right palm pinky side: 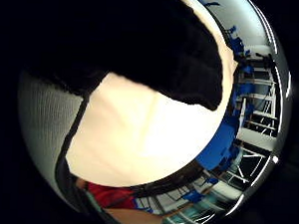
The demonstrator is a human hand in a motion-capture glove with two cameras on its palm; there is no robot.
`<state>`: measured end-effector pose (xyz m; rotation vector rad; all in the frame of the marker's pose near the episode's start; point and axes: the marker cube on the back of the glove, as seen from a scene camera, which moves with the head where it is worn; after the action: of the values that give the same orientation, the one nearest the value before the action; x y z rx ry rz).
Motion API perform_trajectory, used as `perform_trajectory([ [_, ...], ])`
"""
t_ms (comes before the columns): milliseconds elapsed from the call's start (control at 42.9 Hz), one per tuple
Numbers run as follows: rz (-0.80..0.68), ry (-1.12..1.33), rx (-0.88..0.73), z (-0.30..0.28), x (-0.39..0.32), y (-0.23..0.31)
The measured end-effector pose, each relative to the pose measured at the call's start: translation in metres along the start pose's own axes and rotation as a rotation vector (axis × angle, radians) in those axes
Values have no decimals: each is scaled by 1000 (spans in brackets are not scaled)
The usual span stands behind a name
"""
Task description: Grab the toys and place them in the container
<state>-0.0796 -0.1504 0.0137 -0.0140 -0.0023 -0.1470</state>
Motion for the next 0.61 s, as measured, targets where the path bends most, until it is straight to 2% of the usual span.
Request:
perform_trajectory([
  [233, 42, -17, 23, 19, 56, 45],
  [607, 82, -14, 85, -1, 97, 88],
])
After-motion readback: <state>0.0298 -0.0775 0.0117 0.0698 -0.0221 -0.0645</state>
